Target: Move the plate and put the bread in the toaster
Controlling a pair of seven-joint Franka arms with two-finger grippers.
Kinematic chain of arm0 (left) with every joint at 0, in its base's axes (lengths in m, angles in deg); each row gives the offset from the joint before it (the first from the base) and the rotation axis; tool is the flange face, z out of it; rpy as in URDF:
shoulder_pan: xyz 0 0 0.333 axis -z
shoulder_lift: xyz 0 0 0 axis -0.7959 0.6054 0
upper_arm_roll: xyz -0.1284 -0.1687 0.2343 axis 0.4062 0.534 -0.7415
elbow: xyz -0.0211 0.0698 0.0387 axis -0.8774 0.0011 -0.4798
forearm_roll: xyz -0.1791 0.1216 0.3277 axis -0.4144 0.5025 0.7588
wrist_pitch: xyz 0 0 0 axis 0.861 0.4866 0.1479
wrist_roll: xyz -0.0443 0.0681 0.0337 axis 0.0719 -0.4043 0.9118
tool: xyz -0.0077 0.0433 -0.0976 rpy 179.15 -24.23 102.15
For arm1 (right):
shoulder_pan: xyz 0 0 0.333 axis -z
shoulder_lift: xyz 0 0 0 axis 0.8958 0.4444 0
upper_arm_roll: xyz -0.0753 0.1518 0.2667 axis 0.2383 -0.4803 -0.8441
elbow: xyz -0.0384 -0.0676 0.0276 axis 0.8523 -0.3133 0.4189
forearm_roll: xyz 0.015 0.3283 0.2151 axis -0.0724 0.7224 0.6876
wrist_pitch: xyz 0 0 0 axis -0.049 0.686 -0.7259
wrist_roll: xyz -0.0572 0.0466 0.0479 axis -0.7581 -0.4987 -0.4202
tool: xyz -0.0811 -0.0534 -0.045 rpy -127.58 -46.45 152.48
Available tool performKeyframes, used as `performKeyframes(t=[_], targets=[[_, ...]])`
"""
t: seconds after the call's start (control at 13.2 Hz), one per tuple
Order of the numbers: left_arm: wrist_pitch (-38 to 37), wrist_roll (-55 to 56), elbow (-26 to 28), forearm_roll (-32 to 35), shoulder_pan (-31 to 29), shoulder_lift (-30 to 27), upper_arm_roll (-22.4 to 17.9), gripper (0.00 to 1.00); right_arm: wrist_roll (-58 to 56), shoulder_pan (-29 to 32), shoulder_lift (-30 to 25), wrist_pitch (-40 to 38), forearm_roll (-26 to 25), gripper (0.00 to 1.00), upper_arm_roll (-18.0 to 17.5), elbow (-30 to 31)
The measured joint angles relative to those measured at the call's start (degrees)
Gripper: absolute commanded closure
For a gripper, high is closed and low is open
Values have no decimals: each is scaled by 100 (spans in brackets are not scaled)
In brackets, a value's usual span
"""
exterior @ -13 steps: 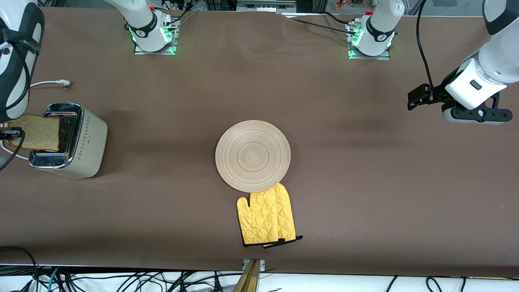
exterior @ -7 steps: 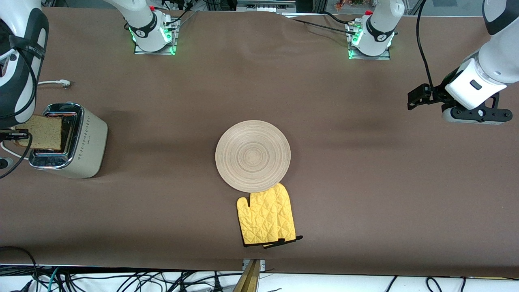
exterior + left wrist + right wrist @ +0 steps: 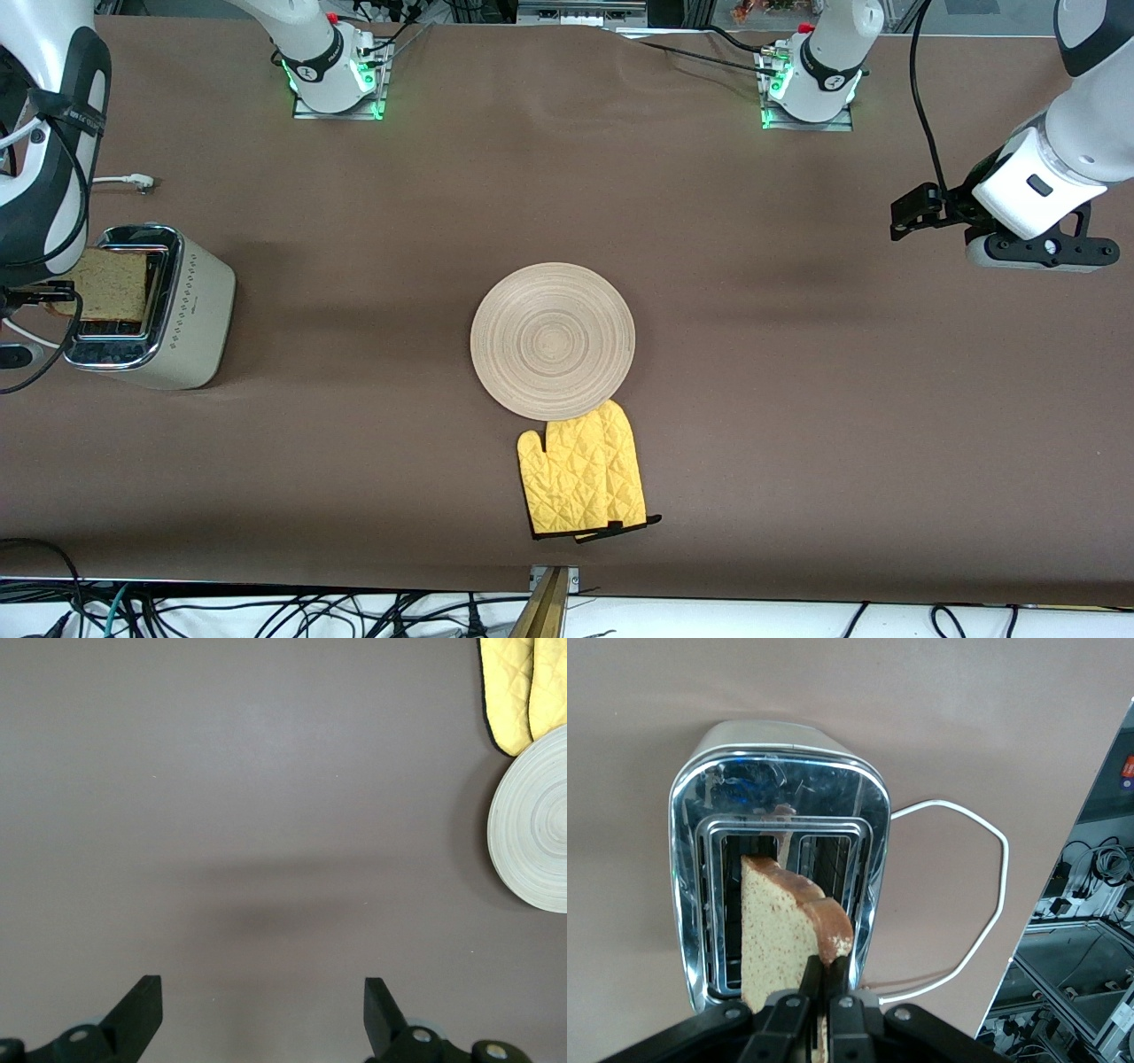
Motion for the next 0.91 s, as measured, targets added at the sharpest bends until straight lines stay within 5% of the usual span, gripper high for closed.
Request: performKeyframes(t=[0.23, 0.3, 0.38, 0.46, 0.68, 0.91], targets=[[0, 0, 0, 0, 0, 0, 0, 0, 81, -60, 116, 192, 1, 100, -2, 1], [0, 0, 0, 0, 0, 0, 0, 0, 143, -72, 156, 236, 1, 76, -2, 1], [0, 0, 0, 0, 0, 0, 0, 0, 181, -86, 194, 260, 1, 8, -3, 1], [0, 0, 0, 0, 0, 0, 0, 0, 200, -107, 221, 269, 1, 0, -3, 1], [-1, 0, 0, 0, 0, 0, 0, 0, 407, -236, 228, 315, 71, 0, -37, -37], [-1, 0, 0, 0, 0, 0, 0, 0, 637, -527, 148, 313, 683, 0, -58, -308]])
